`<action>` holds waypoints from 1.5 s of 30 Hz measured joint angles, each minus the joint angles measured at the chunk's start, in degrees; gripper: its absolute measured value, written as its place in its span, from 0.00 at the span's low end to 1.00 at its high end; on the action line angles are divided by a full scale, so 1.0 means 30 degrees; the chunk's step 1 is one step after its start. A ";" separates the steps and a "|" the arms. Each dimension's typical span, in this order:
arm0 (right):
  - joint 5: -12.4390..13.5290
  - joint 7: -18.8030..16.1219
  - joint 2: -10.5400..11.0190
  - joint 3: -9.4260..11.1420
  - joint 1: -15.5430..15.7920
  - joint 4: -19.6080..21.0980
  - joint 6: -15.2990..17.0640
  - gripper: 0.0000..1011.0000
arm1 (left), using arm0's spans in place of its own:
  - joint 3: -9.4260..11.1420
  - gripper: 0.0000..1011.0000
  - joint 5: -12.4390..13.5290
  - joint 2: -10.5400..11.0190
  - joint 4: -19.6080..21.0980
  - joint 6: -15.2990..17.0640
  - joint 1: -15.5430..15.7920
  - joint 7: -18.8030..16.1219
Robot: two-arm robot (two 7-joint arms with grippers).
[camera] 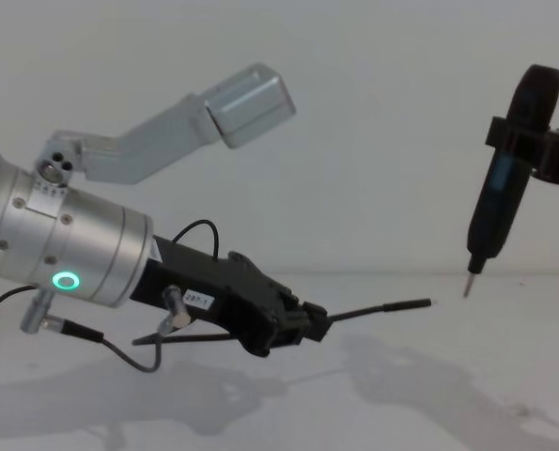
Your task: Pick up the data cable with the one hand.
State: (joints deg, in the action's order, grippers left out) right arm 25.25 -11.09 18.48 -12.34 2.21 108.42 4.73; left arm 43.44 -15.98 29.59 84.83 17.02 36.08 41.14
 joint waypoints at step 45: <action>0.1350 -0.0418 -0.0305 -0.0174 -0.1246 -0.1251 -0.0320 0.27 | -0.0533 0.05 0.0224 0.0853 0.1258 -0.1370 -0.0464 0.0000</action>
State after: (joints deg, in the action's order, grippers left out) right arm 29.30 -12.34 17.56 -12.86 -1.53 104.67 3.77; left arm 41.84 -15.31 32.15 88.61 12.91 34.69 41.14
